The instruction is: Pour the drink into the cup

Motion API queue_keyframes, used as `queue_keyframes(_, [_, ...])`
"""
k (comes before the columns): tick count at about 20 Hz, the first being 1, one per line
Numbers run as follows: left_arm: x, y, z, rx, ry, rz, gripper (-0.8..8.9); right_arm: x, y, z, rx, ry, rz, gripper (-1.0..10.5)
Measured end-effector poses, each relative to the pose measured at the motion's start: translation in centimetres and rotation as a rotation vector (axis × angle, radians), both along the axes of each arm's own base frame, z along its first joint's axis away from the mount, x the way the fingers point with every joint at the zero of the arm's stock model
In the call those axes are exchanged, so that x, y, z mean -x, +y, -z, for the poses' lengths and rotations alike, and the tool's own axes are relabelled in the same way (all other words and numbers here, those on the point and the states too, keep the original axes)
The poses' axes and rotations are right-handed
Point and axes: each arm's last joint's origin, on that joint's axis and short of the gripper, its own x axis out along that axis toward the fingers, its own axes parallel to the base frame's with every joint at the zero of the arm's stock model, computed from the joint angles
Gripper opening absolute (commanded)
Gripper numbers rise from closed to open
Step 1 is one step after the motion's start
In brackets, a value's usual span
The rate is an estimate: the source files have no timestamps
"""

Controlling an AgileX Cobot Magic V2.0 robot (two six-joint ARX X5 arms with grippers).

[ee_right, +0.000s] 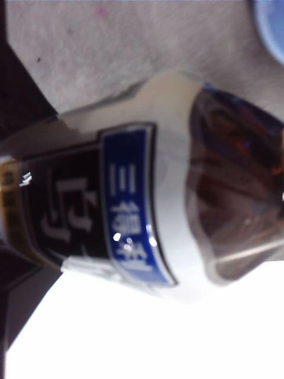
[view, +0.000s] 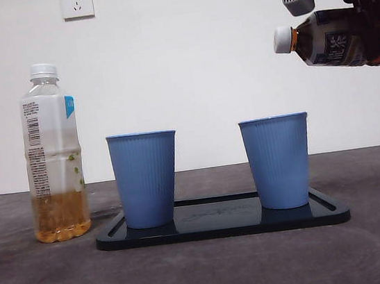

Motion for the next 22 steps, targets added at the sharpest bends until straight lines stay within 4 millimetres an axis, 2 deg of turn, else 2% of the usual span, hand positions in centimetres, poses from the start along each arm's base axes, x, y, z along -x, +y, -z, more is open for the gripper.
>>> queue_keyframes(8, [0.0,-0.1,0.0,0.0,0.0,0.007,5.01,-0.6,0.8,0.9,0.142,0.03,-0.033,1.0])
queue_keyframes(22, [0.0,-0.1,0.0,0.0,0.0,0.013,5.01,-1.1,1.3,1.9,0.245,0.082,-0.07,1.0])
